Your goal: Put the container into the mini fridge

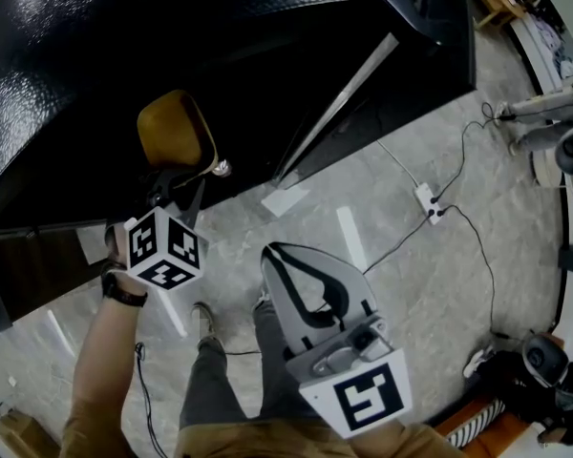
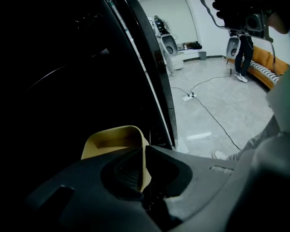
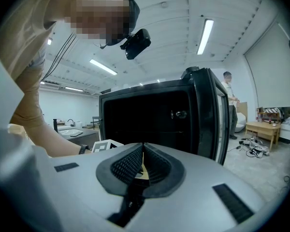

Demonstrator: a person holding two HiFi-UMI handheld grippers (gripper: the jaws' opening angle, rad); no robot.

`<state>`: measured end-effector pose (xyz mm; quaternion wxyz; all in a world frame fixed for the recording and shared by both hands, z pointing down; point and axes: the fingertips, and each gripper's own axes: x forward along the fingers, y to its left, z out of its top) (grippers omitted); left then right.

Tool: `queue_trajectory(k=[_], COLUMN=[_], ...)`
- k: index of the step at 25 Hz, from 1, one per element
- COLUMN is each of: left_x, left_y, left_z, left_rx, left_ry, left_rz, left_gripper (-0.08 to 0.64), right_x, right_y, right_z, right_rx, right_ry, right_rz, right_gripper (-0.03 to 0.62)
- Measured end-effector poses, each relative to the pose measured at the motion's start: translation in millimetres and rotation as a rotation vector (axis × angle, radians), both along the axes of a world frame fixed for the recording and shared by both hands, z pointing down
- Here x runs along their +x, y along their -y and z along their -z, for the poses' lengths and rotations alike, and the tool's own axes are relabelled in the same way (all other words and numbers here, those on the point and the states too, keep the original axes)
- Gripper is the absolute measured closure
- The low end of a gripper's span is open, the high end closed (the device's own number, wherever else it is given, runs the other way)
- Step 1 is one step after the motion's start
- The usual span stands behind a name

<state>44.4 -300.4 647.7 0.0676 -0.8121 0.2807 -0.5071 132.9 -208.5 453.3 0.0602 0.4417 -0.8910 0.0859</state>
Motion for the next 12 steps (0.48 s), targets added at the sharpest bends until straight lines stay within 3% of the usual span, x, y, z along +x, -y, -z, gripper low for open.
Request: queue_trajectory(k=[12], left_x=[-17], left_y=[19], left_z=[-5], left_rx=[0.006], left_ry=[0.046], left_rz=[0.009], left_gripper=[0.540], right_x=[-1], right_y=[0], right_z=[-1], right_rx=[0.002], right_ry=[-0.001], right_rz=[-0.003], right_gripper=[0.589])
